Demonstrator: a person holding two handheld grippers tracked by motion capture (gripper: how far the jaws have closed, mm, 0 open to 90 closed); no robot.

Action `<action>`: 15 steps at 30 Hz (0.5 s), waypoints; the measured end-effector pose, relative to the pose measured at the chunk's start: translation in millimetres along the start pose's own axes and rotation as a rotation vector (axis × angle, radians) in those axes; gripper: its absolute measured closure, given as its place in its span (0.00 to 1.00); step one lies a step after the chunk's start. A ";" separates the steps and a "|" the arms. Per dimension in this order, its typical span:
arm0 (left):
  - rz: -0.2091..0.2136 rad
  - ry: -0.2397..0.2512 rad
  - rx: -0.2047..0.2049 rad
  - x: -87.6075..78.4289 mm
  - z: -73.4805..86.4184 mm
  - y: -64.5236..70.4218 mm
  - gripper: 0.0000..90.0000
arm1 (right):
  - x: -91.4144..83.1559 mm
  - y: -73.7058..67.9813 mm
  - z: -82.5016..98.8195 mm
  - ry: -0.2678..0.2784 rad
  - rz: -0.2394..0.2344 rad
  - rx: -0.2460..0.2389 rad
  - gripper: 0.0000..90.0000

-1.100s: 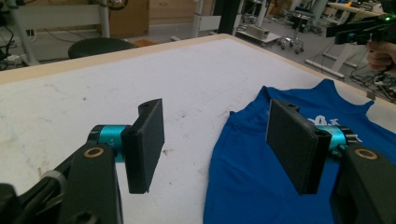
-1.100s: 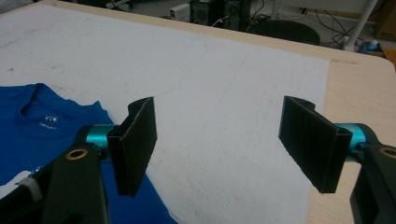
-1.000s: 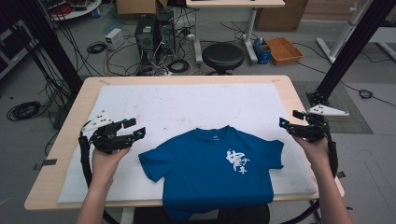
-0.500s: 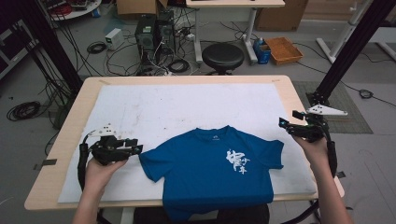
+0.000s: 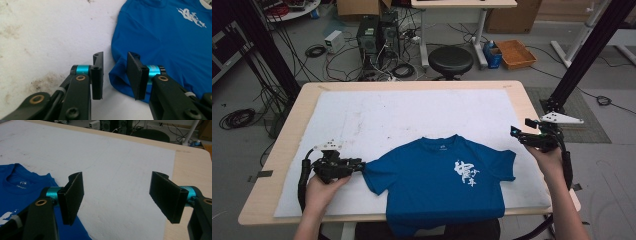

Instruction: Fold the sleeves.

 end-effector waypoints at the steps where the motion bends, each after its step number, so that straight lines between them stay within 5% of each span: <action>1: 0.009 0.001 0.003 -0.2 -0.3 -0.2 0.87 | 0.0 0.0 0.0 0.000 0.000 0.005 0.31; 3: 0.035 0.009 0.018 -0.9 -3.2 3.8 0.95 | -0.2 0.0 -0.1 0.002 0.002 0.003 0.31; 8: 0.131 0.046 -0.022 5.8 -17.8 20.2 0.98 | -0.5 -0.1 -0.7 0.003 0.004 0.004 0.31; 13: 0.214 0.075 -0.026 23.6 -40.5 45.5 0.98 | -0.5 -1.0 -2.0 0.008 0.002 0.001 0.31; 15: 0.253 0.067 -0.022 46.1 -54.3 64.1 0.98 | -0.5 -1.4 -2.1 0.007 0.001 -0.002 0.31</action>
Point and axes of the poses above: each handheld gripper's, and its own axes: x roughly forward along the jaws, z roughly out of its underside, y roughly to its right, the point moved 1 cm from there along x, roughly forward along the jaws, and after that the axes turned 12 degrees about z, right-handed, at the moved point
